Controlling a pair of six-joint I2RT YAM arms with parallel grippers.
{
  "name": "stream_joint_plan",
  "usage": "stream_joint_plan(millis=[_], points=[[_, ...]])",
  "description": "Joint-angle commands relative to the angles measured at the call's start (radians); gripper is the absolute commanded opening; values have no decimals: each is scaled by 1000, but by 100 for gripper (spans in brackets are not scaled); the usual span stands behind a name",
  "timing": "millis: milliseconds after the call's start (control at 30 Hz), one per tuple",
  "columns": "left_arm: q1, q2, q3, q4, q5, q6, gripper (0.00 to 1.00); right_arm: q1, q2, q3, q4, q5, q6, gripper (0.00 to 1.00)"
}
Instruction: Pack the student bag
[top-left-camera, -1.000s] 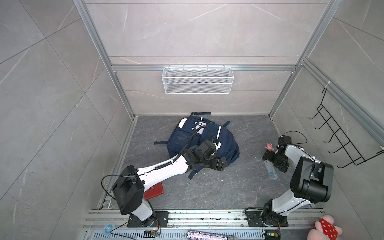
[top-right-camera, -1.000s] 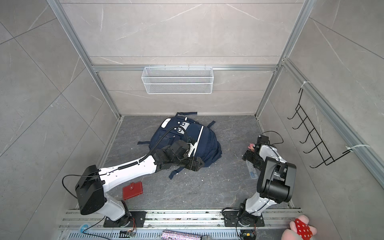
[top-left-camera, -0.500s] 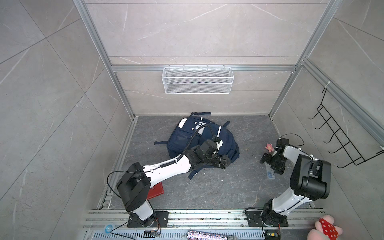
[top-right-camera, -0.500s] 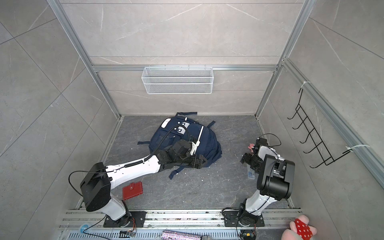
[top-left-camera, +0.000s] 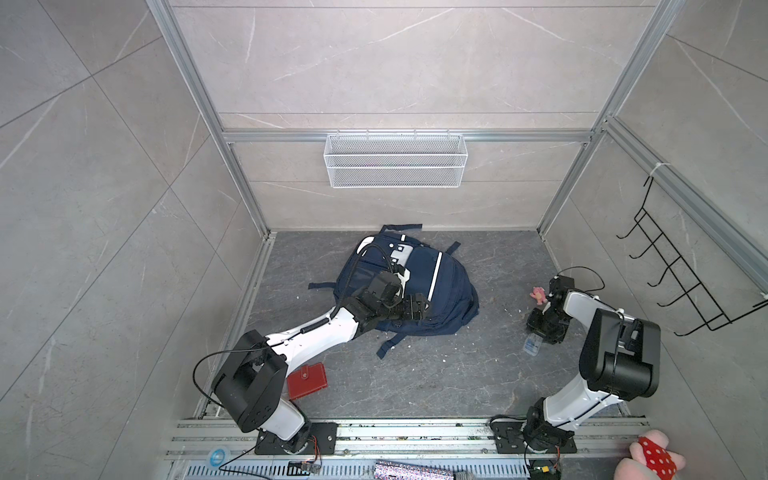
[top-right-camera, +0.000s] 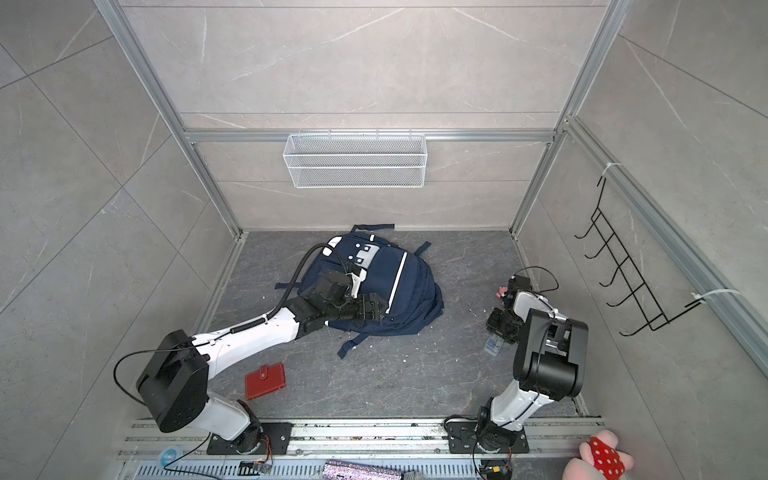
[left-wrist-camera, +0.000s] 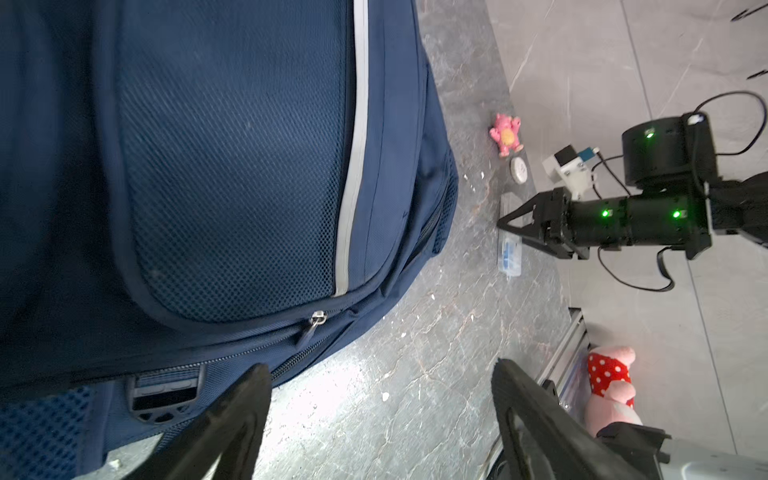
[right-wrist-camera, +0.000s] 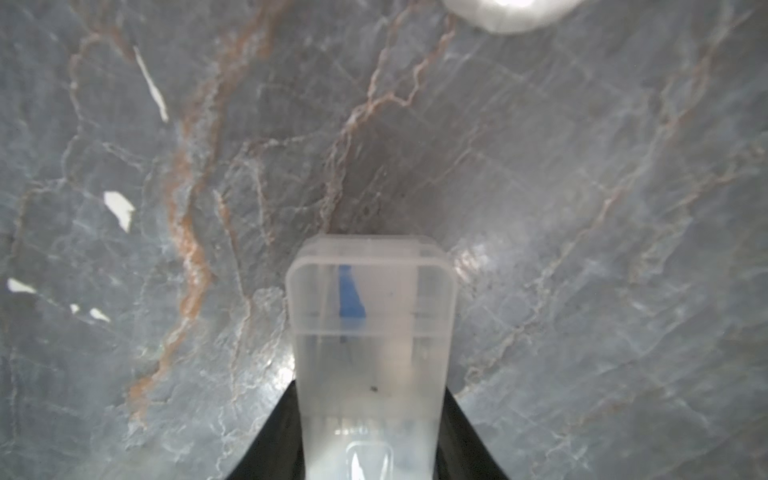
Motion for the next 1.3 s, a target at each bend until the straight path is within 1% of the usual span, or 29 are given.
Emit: stream_joint_plan(millis=[0,100,167,300,400,467,567,633,700,833,900,1000,1067,1100,1133,1267], points=[[29,-7,117,-102,20,65,86,31,-12,-15,7,-45,-22,31],[63,69,238,-228,11,100,84,67,-70,-38,52,-101,-39,20],[79,132,311,-276,16,113,82,84,-107,-48,68,-131,-44,14],[99,270,447,-296,48,130,77,114,-166,-27,46,-165,-53,8],[107,384,567,-323,69,158,70,178,-214,0,9,-167,-57,5],[109,459,649,-335,110,176,68,237,-246,9,-2,-165,-50,4],[109,552,728,-321,190,176,66,295,-279,26,1,-166,-32,4],[108,607,764,-319,229,160,62,317,-288,49,-2,-165,-24,3],[107,645,774,-297,253,126,61,336,-291,84,-10,-169,-21,3],[101,703,771,-209,310,57,59,388,-298,146,-24,-172,-20,3],[96,712,764,-165,330,36,53,410,-299,167,-34,-171,-20,3],[89,702,740,-106,353,18,37,430,-302,185,-47,-174,-25,3],[89,684,713,-72,366,5,21,437,-308,189,-53,-176,-34,3],[90,671,696,-56,372,-2,2,441,-313,191,-59,-176,-39,3],[93,658,684,-45,386,-4,0,443,-319,190,-66,-178,-43,2],[99,572,625,0,423,-3,0,442,-354,172,-79,-203,-50,2]])
